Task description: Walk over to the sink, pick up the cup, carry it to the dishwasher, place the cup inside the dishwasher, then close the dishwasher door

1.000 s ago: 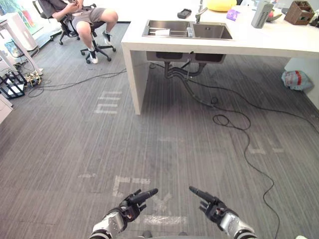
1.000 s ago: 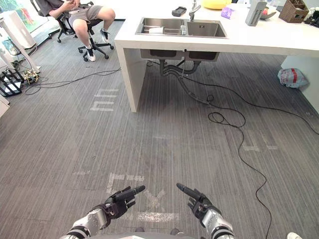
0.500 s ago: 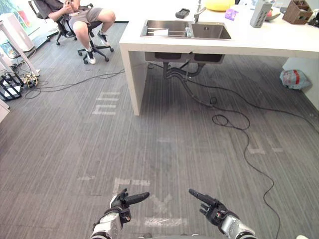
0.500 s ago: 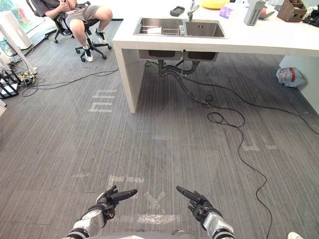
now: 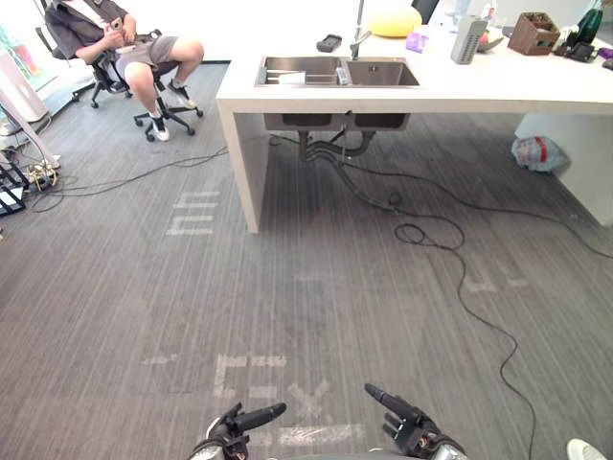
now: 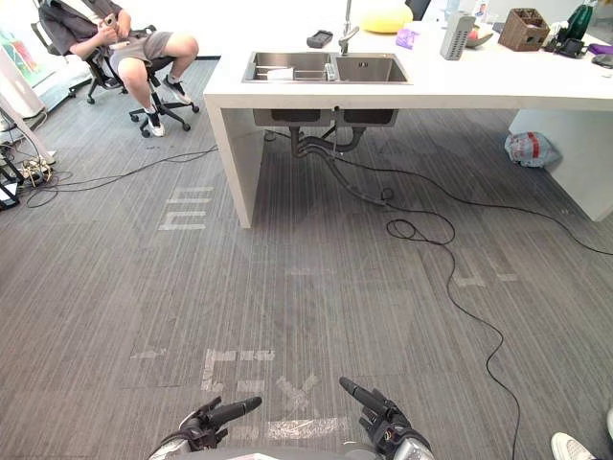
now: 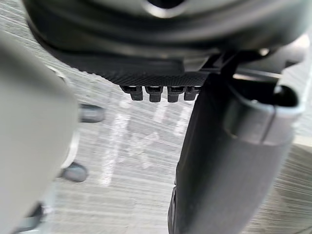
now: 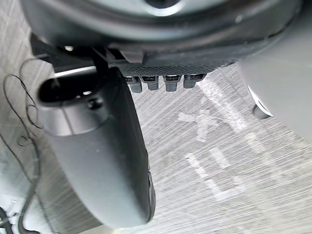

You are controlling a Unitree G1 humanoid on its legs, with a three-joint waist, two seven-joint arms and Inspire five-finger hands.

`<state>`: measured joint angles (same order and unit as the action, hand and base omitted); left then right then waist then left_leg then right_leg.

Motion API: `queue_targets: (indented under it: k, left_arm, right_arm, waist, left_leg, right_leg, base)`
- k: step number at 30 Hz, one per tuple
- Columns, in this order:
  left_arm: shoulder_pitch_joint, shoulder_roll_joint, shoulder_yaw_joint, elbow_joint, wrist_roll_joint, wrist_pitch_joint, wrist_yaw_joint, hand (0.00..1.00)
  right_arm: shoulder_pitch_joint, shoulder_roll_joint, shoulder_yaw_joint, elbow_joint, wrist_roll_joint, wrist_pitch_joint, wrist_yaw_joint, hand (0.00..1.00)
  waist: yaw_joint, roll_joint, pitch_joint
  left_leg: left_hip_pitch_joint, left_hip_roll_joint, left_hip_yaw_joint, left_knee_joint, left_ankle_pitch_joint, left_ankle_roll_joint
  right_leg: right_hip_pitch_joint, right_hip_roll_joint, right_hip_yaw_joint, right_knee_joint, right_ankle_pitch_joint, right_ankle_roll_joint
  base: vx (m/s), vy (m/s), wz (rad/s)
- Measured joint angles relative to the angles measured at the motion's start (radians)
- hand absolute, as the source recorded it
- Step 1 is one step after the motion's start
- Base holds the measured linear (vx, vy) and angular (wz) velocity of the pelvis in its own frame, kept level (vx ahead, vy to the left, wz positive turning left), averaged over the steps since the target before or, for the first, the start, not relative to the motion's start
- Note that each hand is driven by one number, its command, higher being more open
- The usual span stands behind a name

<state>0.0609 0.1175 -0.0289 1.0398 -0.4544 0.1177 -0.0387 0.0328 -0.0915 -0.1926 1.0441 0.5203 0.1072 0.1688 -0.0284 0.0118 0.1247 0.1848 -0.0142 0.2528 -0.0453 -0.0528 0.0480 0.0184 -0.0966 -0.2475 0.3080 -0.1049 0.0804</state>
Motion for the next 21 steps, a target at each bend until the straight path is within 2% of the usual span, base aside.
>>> queue_targets:
  k: [1,2,3,4,5,6,7,9,11,13,16,17,18,20,21]
  left_arm:
    - [-0.003,0.002,0.000,0.004,-0.002,0.003,-0.005,1.00]
    - [-0.017,0.008,-0.001,0.022,-0.007,0.004,-0.009,1.00]
    - [-0.030,0.019,-0.007,0.041,-0.018,0.008,-0.009,1.00]
    - [-0.034,0.020,-0.009,0.052,-0.019,0.008,-0.009,1.00]
    - [-0.041,0.024,-0.018,0.066,-0.030,0.011,-0.009,1.00]
    - [-0.048,0.027,-0.030,0.067,-0.049,0.016,-0.009,1.00]
    - [-0.055,0.029,-0.042,0.066,-0.059,0.018,-0.010,1.00]
    - [-0.077,0.029,-0.049,0.050,-0.078,0.031,-0.015,1.00]
    - [-0.090,0.023,-0.056,-0.009,-0.087,0.055,-0.016,1.00]
    - [-0.089,0.018,-0.058,-0.043,-0.114,0.064,-0.015,1.00]
    - [-0.088,0.021,-0.060,-0.054,-0.127,0.083,-0.016,1.00]
    - [-0.086,0.025,-0.059,-0.055,-0.126,0.092,-0.016,1.00]
    - [-0.080,0.027,-0.056,-0.053,-0.125,0.093,-0.015,1.00]
    - [-0.061,0.024,-0.057,-0.051,-0.123,0.090,-0.021,1.00]
    - [-0.049,0.016,-0.053,-0.034,-0.125,0.066,-0.034,1.00]
  right_arm:
    - [-0.005,-0.003,0.000,-0.003,0.000,0.000,0.002,1.00]
    - [-0.015,-0.014,-0.007,-0.015,-0.001,0.000,0.006,1.00]
    - [-0.026,-0.017,-0.024,-0.017,0.000,-0.001,0.011,1.00]
    - [-0.031,-0.021,-0.031,-0.018,0.000,-0.002,0.014,1.00]
    - [-0.035,-0.031,-0.035,-0.026,0.003,-0.005,0.026,1.00]
    - [-0.042,-0.036,-0.035,-0.026,0.008,-0.013,0.028,1.00]
    - [-0.044,-0.036,-0.034,-0.028,0.010,-0.015,0.026,1.00]
    - [-0.054,-0.034,-0.020,-0.029,0.023,-0.015,0.010,1.00]
    - [-0.059,-0.028,0.006,-0.036,0.061,-0.006,-0.025,1.00]
    - [-0.059,-0.026,0.006,-0.043,0.091,0.001,-0.040,1.00]
    - [-0.036,-0.025,0.003,-0.064,0.098,0.019,-0.045,1.00]
    - [-0.017,-0.024,0.003,-0.067,0.098,0.034,-0.045,1.00]
    - [-0.009,-0.030,0.000,-0.066,0.097,0.046,-0.046,1.00]
    - [0.005,-0.028,-0.004,-0.069,0.098,0.045,-0.045,1.00]
    - [0.015,-0.018,-0.036,-0.067,0.098,0.046,-0.045,1.00]
  waist:
    - [-0.001,0.001,0.003]
    - [0.000,-0.007,0.014]
    - [-0.002,-0.012,0.028]
    - [-0.004,-0.016,0.030]
    - [-0.016,-0.025,0.040]
    - [-0.026,-0.016,0.051]
    - [-0.028,-0.017,0.057]
    - [-0.030,-0.017,0.077]
    - [-0.029,-0.025,0.097]
    - [-0.030,-0.032,0.119]
    - [-0.029,-0.041,0.127]
    - [-0.029,-0.054,0.124]
    - [-0.030,-0.043,0.121]
    - [-0.044,-0.002,0.097]
    - [-0.037,-0.002,0.088]
  left_leg:
    - [0.003,0.001,0.001,0.001,0.000,0.007]
    - [0.014,-0.005,0.002,0.006,-0.001,0.016]
    - [0.035,-0.017,-0.004,0.014,-0.008,0.026]
    - [0.045,-0.021,-0.011,0.018,-0.012,0.032]
    - [0.063,-0.023,-0.031,0.033,-0.020,0.044]
    - [0.078,-0.019,-0.055,0.042,-0.024,0.051]
    - [0.081,-0.016,-0.065,0.046,-0.025,0.051]
    - [0.082,-0.006,-0.093,0.056,-0.025,0.051]
    - [0.065,-0.002,-0.121,0.096,-0.052,0.040]
    - [0.066,-0.002,-0.130,0.146,-0.097,0.029]
    - [0.089,-0.002,-0.150,0.201,-0.177,-0.007]
    - [0.115,-0.002,-0.169,0.203,-0.207,-0.026]
    - [0.140,0.032,-0.183,0.205,-0.244,-0.048]
    - [0.164,0.094,-0.199,0.203,-0.274,-0.065]
    - [0.134,0.127,-0.227,0.327,-0.273,-0.079]
  right_leg:
    - [-0.032,-0.010,-0.002,0.072,0.000,0.000]
    - [-0.102,-0.043,-0.009,0.240,0.006,-0.008]
    - [-0.159,-0.088,-0.024,0.394,0.039,-0.047]
    - [-0.185,-0.109,-0.031,0.460,0.066,-0.063]
    - [-0.230,-0.129,-0.026,0.562,0.095,-0.059]
    - [-0.247,-0.130,-0.022,0.572,0.057,-0.048]
    - [-0.254,-0.126,-0.021,0.546,0.045,-0.042]
    - [-0.250,-0.089,-0.009,0.342,0.049,-0.030]
    - [-0.224,-0.042,0.005,-0.009,0.099,-0.002]
    - [-0.202,-0.030,0.009,-0.194,0.131,0.020]
    - [-0.196,-0.047,0.019,-0.234,0.131,0.022]
    - [-0.174,-0.061,0.028,-0.221,0.127,0.017]
    - [-0.183,-0.037,0.023,-0.160,0.176,-0.010]
    - [-0.192,0.021,0.014,-0.098,0.166,-0.025]
    - [-0.185,0.053,-0.004,-0.062,0.143,-0.090]
  base:
    - [-0.11,0.051,0.01]
    - [-0.09,0.057,0.04]
    - [-0.07,0.068,0.09]
    - [-0.03,0.053,0.26]
    - [0.05,0.064,0.44]
    - [0.06,0.050,0.51]
    - [0.08,0.042,0.56]
    - [0.10,-0.017,0.47]
    - [0.19,-0.091,0.36]
    - [0.18,-0.106,0.14]
    - [0.29,-0.198,0.15]
    - [0.51,-0.311,0.32]
    - [0.57,-0.325,0.34]
    - [0.59,-0.323,0.26]
    - [0.46,-0.262,0.12]
